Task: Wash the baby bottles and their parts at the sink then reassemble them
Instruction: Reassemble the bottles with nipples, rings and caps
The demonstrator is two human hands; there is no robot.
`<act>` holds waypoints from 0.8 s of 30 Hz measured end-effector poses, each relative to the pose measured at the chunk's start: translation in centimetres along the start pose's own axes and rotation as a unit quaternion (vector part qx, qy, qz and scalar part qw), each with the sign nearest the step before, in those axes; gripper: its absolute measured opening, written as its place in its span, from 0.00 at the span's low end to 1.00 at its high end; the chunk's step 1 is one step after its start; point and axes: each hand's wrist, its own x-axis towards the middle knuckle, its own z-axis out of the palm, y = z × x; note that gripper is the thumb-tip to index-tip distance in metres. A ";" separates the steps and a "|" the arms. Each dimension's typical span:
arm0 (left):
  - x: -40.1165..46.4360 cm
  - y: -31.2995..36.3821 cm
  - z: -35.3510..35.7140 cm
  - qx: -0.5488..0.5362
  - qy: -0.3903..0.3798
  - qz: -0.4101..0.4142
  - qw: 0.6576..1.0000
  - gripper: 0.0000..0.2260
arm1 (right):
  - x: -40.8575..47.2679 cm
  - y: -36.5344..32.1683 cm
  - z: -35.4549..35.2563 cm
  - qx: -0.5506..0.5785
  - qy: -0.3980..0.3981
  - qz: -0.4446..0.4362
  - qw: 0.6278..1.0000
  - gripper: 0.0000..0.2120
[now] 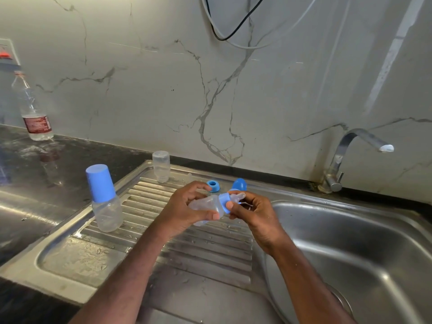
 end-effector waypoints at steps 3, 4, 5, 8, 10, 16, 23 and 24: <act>0.1 -0.1 0.5 0.050 -0.015 0.026 0.998 0.31 | -0.2 -0.3 0.0 0.003 -0.023 -0.006 1.000 0.10; 0.0 0.0 0.5 0.057 -0.014 0.028 0.998 0.30 | -0.3 -0.3 -0.2 -0.001 -0.031 -0.008 0.999 0.11; 0.0 0.1 0.4 0.058 -0.016 0.028 0.998 0.28 | -0.3 -0.4 -0.3 -0.007 -0.038 -0.008 0.999 0.12; -0.2 0.4 0.0 0.053 -0.031 0.014 0.998 0.24 | -0.4 -0.2 -0.6 -0.044 -0.059 -0.007 0.997 0.17; -0.3 0.5 -0.2 0.047 -0.044 0.006 0.998 0.22 | -0.4 -0.1 -0.8 -0.059 -0.071 -0.011 0.996 0.19; -0.2 0.3 -0.2 0.010 -0.039 -0.012 0.999 0.22 | -0.2 -0.4 -1.0 -0.055 -0.087 -0.021 0.995 0.18; -0.1 0.1 0.1 0.054 -0.040 0.018 0.998 0.19 | -0.2 -0.1 -0.7 -0.095 -0.079 0.000 0.992 0.19; -0.2 0.0 0.1 0.057 -0.039 0.022 0.997 0.20 | -0.2 -0.1 -0.8 -0.093 -0.080 0.003 0.992 0.19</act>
